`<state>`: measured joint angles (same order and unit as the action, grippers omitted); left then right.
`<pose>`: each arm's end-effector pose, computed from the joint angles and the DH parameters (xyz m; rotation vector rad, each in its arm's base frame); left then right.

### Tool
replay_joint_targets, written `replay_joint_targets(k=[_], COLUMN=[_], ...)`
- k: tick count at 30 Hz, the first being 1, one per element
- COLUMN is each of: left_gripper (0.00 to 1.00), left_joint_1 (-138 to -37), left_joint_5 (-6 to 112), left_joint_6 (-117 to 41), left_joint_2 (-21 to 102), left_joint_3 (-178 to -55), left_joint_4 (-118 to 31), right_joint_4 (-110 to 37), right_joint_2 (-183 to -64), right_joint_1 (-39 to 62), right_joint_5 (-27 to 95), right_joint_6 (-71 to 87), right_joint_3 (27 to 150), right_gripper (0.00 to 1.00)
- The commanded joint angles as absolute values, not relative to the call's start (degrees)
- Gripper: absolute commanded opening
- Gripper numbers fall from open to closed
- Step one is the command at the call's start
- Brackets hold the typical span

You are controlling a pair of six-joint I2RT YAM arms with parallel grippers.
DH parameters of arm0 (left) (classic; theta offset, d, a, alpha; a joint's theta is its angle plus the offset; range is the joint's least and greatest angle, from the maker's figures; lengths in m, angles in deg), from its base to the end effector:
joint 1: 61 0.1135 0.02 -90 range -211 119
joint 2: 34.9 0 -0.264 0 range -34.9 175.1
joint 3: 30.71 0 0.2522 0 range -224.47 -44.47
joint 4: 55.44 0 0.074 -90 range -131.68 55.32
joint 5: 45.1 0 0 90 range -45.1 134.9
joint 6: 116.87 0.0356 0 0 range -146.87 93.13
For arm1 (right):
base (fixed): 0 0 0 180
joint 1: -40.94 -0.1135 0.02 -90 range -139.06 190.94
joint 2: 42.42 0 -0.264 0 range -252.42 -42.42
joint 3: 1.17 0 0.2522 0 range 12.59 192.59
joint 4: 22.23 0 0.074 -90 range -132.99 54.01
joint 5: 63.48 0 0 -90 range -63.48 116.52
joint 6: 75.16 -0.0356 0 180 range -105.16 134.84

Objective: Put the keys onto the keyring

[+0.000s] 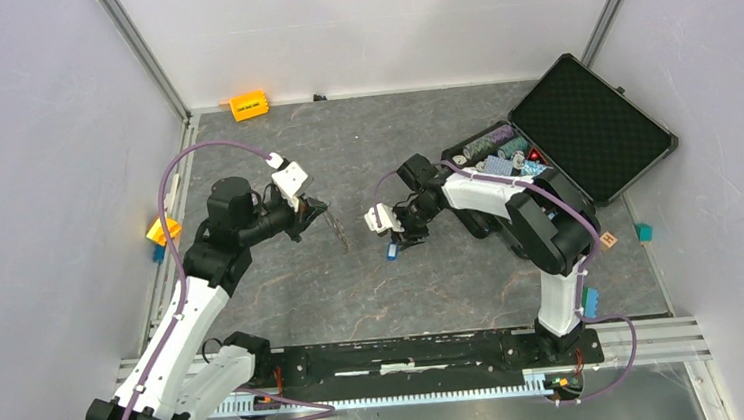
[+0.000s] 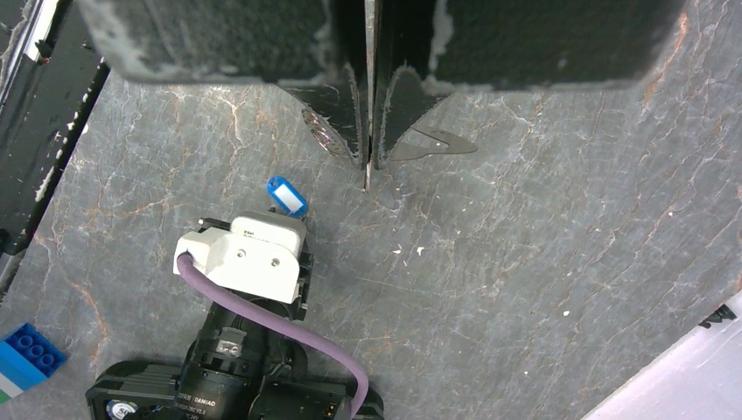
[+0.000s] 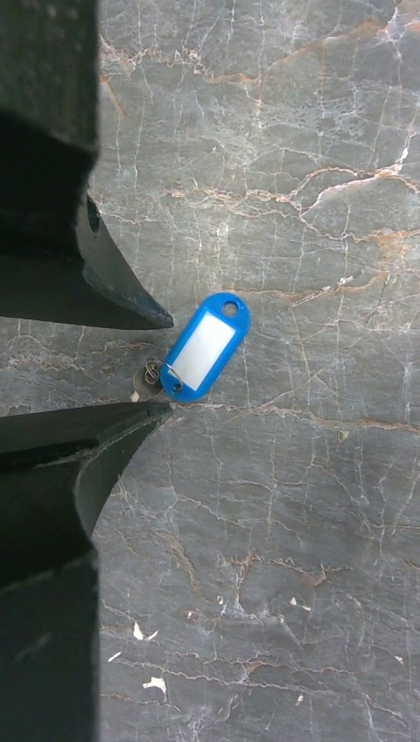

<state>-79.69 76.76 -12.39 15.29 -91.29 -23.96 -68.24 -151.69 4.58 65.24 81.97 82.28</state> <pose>0.1799 -0.0807 0.3243 0.8935 1.7044 -0.5863 0.2814 0.2349 0.1562 -2.1013 1.4735 0.7594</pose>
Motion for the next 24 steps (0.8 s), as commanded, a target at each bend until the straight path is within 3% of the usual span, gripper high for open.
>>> replay_joint_targets(k=[1, 24], left_gripper=[0.02, 0.02], left_joint_1=[-79.40, -79.42], left_joint_5=[78.29, 78.44], left_joint_6=[-10.85, -10.72], left_joint_2=[14.45, 14.62], left_joint_3=[-91.40, -91.40], left_joint_4=[-24.54, -24.54], right_joint_4=[-66.02, -64.47], right_joint_2=[-149.65, -150.83], right_joint_1=[4.15, 4.14], right_joint_5=[65.46, 63.56], right_joint_6=[80.96, 79.97], right_joint_3=[81.70, 81.28], right_gripper=[0.41, 0.31])
